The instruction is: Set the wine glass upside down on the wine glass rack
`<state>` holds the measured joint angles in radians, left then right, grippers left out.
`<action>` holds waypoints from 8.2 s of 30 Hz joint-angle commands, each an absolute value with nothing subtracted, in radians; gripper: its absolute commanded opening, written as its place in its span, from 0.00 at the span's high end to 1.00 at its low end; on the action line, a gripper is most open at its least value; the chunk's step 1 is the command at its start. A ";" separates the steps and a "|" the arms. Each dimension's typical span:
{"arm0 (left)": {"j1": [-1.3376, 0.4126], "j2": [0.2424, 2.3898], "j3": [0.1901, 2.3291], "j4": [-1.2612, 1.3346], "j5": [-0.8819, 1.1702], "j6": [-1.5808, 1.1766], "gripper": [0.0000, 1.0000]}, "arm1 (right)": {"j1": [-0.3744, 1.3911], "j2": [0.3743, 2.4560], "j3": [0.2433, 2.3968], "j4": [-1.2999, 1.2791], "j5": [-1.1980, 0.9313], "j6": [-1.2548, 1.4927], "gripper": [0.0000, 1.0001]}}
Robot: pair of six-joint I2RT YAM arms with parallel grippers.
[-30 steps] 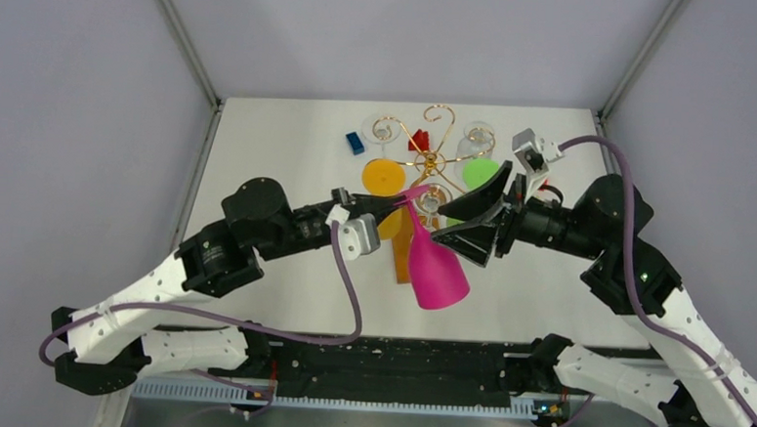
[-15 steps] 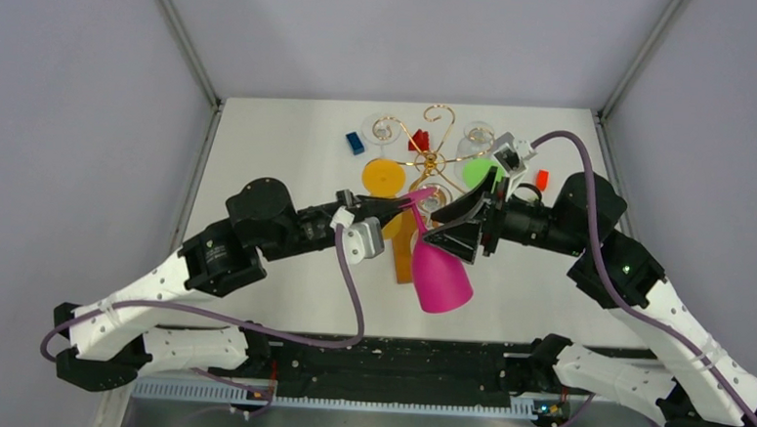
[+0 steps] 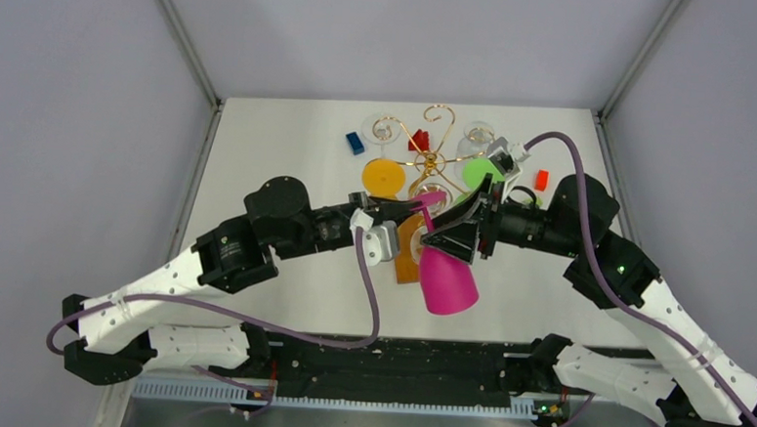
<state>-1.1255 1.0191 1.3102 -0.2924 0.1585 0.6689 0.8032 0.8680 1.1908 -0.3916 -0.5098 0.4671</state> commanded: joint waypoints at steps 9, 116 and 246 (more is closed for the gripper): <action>-1.138 1.021 1.353 -0.222 0.071 0.684 1.00 | 0.811 0.852 1.192 -0.379 -0.497 0.462 0.75; -0.654 0.734 1.166 -0.296 -0.061 -0.040 0.39 | 0.179 1.242 1.663 -0.141 -0.190 -0.308 1.00; -0.640 0.524 0.785 0.609 0.265 -0.825 0.42 | 0.857 1.269 1.318 1.017 -0.519 0.543 1.00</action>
